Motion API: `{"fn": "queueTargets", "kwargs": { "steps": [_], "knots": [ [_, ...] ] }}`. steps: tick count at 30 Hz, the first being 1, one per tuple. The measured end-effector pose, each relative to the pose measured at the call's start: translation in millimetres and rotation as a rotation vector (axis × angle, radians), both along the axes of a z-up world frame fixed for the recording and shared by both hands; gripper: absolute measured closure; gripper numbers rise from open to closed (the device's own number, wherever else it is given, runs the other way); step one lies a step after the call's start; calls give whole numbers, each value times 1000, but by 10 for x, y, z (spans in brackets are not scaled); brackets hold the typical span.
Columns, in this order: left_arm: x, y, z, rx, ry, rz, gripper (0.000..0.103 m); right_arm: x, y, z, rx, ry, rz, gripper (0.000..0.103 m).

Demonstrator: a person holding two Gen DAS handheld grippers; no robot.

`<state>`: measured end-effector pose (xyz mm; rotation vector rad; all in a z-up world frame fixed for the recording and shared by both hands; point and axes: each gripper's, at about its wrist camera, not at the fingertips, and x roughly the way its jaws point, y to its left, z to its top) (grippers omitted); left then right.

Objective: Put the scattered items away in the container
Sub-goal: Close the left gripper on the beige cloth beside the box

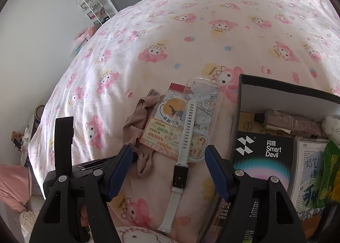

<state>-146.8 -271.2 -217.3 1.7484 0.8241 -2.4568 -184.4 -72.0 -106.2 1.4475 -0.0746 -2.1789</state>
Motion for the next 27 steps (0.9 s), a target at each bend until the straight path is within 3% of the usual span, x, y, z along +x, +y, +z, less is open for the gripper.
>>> {"fn": "queueTargets", "kwargs": {
  "steps": [3,7,12,14,15,17,18,22,24,26,27],
  "knots": [
    [239,-30,198,-48,46,50,98,32,-48,-65,4,-7,29,35],
    [639,-105,421,41,109,128,100,117,-90,36,-49,33,66,35],
    [788,-26,757,43,197,105,100,238,-75,146,-91,32,90,35],
    [731,8,741,22,197,79,99,284,-85,106,-83,6,106,35],
    [672,-27,682,21,165,84,95,298,-112,77,-58,-3,112,35],
    [588,-124,519,29,111,115,52,283,-198,-13,-2,-40,118,35],
    [552,-176,445,39,99,129,48,269,-232,-73,13,-70,123,35],
    [414,-237,192,50,71,125,48,155,-444,-285,5,-178,156,35],
    [334,-233,99,60,60,113,61,91,-535,-401,26,-204,163,35],
    [257,-215,3,65,37,98,87,30,-576,-496,55,-209,156,35],
    [244,-213,-25,59,29,101,93,13,-571,-530,68,-208,146,35]
  ]
}}
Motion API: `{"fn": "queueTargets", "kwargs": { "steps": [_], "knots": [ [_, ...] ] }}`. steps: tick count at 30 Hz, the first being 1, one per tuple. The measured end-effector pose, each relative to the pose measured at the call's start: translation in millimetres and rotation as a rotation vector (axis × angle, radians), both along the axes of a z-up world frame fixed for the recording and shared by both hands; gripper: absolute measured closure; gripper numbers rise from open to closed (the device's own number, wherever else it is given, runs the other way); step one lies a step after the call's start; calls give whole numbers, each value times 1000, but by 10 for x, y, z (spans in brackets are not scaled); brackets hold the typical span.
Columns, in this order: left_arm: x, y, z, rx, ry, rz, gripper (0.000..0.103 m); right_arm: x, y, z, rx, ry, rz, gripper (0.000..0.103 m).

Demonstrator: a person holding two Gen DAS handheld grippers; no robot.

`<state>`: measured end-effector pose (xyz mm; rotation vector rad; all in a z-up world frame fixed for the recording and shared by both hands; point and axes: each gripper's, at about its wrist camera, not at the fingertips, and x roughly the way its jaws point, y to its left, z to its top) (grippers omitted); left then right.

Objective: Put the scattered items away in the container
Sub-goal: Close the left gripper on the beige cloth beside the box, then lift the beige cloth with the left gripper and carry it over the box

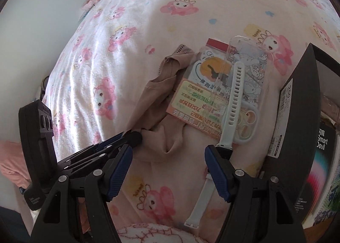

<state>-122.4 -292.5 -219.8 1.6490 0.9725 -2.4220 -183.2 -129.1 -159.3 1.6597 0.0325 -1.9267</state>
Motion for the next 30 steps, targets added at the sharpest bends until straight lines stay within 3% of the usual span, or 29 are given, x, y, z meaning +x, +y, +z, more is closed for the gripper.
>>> {"fn": "queueTargets", "kwargs": {
  "steps": [1,5,8,15,20,25,30],
  "knots": [
    [12,6,-10,-2,3,-1,98,-10,21,-26,5,-1,-12,35],
    [170,-4,111,58,64,8,99,59,68,3,-15,7,-6,35],
    [320,19,377,67,139,6,100,161,42,83,13,54,23,35],
    [460,161,931,88,253,-41,100,469,35,267,-30,77,128,34],
    [427,568,1246,81,289,-144,100,631,234,474,-36,165,131,34],
    [409,1104,1481,91,321,-269,100,773,790,717,-134,205,47,34],
    [354,1807,1634,98,336,-405,100,865,1319,808,-155,264,-39,34]
  ]
}}
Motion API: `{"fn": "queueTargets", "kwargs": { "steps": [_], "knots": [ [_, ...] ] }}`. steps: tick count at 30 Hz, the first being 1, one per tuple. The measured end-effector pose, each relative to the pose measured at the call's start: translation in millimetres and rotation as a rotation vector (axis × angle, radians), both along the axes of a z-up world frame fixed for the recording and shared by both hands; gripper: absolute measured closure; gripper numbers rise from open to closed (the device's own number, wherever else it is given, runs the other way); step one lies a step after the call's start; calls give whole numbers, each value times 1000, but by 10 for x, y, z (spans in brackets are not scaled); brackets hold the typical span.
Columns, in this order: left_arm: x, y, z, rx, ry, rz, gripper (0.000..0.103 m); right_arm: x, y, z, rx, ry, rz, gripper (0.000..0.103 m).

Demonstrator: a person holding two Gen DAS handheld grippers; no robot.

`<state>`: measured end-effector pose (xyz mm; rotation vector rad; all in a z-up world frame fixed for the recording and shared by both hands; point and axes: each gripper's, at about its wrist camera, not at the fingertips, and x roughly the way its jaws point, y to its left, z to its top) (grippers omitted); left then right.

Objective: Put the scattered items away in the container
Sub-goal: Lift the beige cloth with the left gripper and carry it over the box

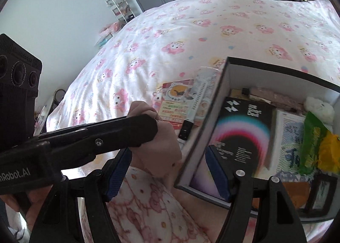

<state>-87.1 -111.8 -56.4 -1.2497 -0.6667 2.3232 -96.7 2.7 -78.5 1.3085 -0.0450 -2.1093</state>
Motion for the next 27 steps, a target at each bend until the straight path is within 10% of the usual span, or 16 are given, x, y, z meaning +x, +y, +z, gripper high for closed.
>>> {"fn": "queueTargets", "kwargs": {
  "steps": [19,27],
  "knots": [
    [129,1264,18,-32,-62,-152,99,284,1287,-49,-126,39,-186,42],
    [116,1374,33,-62,-83,-187,99,305,1372,-94,-209,40,-176,91]
  ]
}}
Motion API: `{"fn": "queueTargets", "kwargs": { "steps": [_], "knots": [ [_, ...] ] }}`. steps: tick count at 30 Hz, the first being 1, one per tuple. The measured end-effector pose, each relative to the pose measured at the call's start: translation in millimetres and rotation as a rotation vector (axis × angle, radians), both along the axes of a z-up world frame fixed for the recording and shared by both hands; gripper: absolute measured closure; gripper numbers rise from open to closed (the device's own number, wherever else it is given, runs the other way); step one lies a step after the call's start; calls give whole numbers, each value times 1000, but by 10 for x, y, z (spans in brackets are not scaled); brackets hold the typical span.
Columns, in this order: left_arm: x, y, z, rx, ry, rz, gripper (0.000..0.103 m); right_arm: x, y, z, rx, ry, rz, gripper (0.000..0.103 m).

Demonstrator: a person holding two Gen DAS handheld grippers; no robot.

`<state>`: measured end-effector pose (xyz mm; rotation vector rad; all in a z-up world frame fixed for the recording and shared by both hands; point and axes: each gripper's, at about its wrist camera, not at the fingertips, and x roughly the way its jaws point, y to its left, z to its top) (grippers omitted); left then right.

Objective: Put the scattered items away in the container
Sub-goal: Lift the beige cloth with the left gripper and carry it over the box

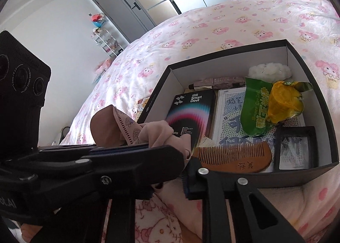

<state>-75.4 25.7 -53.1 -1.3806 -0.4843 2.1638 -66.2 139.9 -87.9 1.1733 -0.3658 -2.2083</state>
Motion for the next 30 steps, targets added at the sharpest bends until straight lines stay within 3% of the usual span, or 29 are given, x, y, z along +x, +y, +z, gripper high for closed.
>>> {"fn": "queueTargets", "kwargs": {
  "steps": [4,8,11,13,15,19,23,27,30],
  "knots": [
    [7,-145,43,19,6,49,83,6,101,25,-20,7,-43,97],
    [25,-486,-7,13,0,177,75,-19,253,9,1,9,-99,97],
    [42,-726,-183,-116,-37,302,63,-40,374,-20,-10,-5,-116,97],
    [74,-833,-316,-225,-78,352,62,-53,446,-46,-17,-16,-125,97],
    [121,-893,-395,-241,-97,368,56,-50,495,-55,-12,-17,-132,97],
    [240,-713,-405,-192,-99,259,52,-59,570,-70,-21,-27,-145,97],
    [332,-344,-474,-210,-106,129,52,-48,600,-59,-29,-36,-159,97],
    [311,-75,-738,-224,-190,52,52,-28,617,-22,-37,-34,-157,97],
    [262,43,-989,-237,-264,63,46,-15,599,1,-35,-31,-152,97]
  ]
}}
